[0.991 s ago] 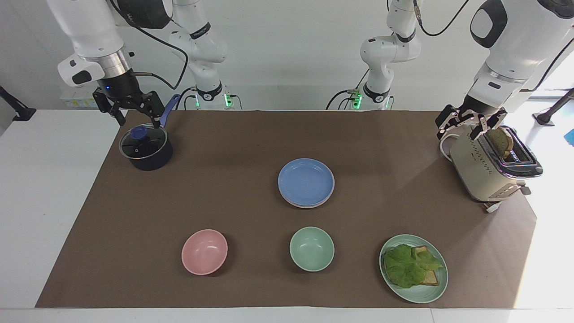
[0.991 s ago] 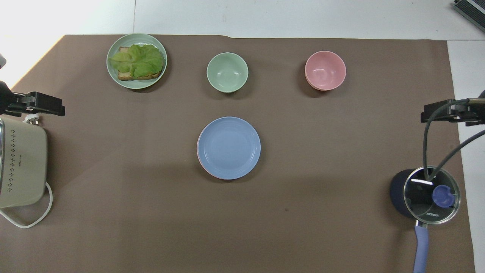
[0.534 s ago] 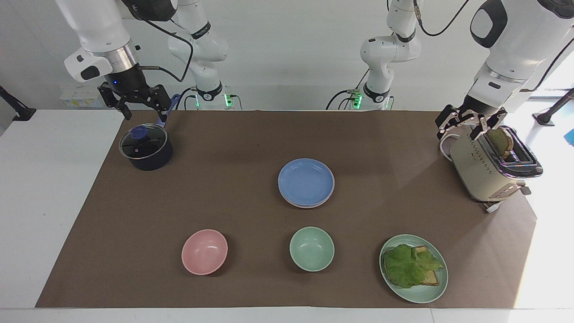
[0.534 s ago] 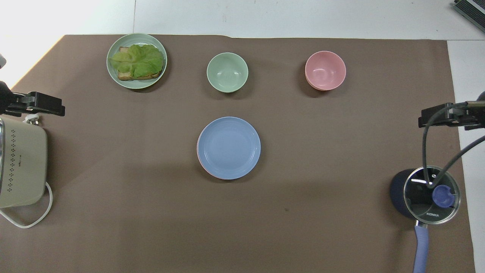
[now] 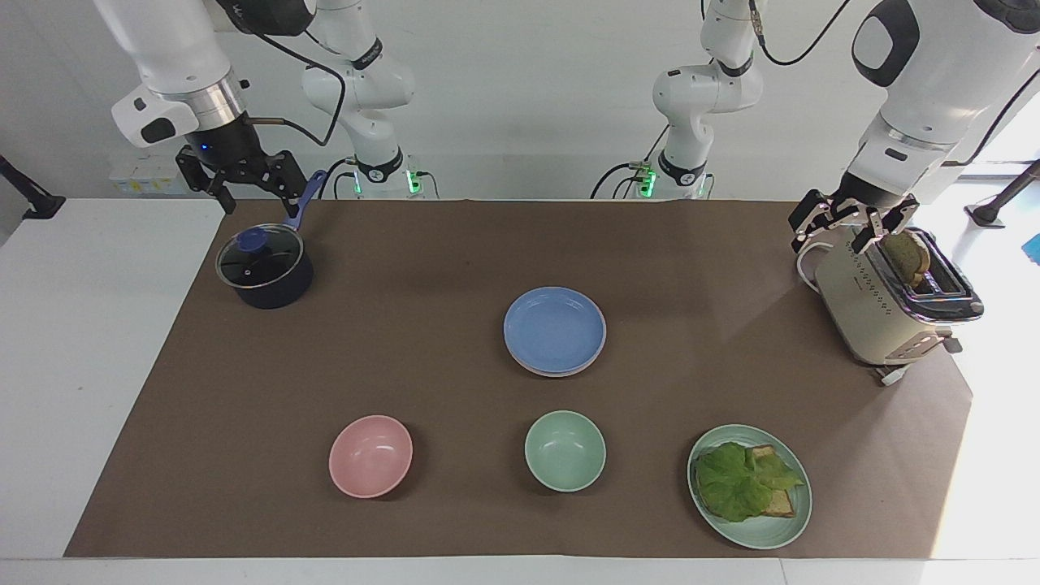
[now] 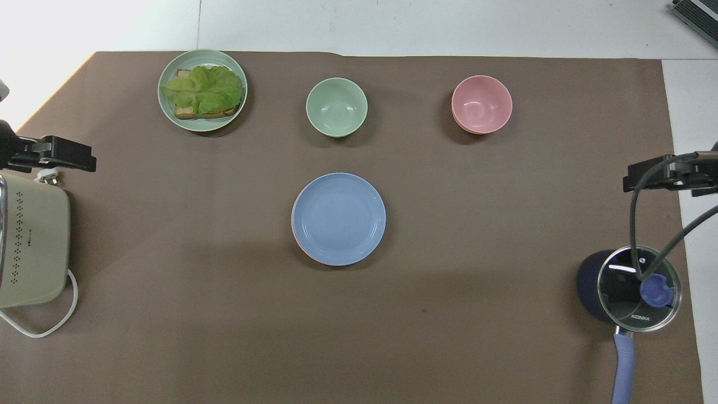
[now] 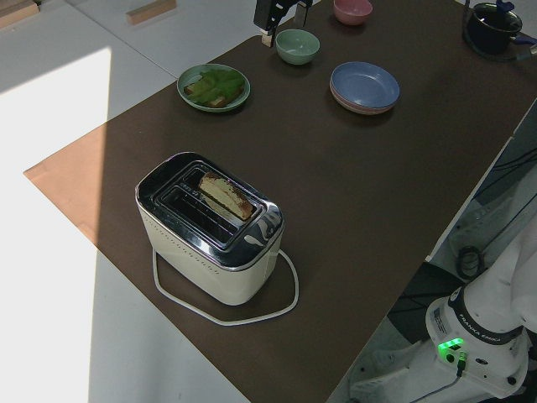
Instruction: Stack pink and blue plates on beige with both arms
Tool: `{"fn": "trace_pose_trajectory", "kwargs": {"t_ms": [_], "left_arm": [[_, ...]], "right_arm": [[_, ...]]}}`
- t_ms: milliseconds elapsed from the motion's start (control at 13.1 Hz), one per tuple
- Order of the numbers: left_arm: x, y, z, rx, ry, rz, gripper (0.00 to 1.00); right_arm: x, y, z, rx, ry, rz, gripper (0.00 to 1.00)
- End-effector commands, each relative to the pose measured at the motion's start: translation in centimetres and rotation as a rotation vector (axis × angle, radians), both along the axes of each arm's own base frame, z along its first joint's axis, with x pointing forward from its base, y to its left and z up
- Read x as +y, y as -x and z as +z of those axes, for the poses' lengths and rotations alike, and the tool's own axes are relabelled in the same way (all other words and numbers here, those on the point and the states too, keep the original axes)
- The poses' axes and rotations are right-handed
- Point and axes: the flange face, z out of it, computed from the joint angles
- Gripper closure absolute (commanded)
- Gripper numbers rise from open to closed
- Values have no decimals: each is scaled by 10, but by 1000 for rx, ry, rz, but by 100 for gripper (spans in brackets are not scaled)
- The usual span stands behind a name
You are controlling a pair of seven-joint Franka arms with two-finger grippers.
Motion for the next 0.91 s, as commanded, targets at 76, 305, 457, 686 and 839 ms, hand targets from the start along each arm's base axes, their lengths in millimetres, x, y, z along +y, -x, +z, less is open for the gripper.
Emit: {"fn": "trace_pose_trajectory", "kwargs": {"t_ms": [76, 305, 457, 686, 839], "left_arm": [[2, 4, 2, 7, -15, -11, 0], [2, 3, 1, 9, -15, -11, 0], [2, 3, 1, 9, -15, -11, 0], [2, 3, 1, 9, -15, -11, 0], [2, 3, 1, 9, -15, -11, 0]], "right_arm": [[-2, 3, 5, 5, -10, -10, 0], [-9, 4, 3, 7, -25, -26, 0], [-8, 4, 4, 6, -36, -29, 0], [0, 7, 2, 10, -36, -29, 0], [0, 10, 0, 17, -36, -35, 0]]}}
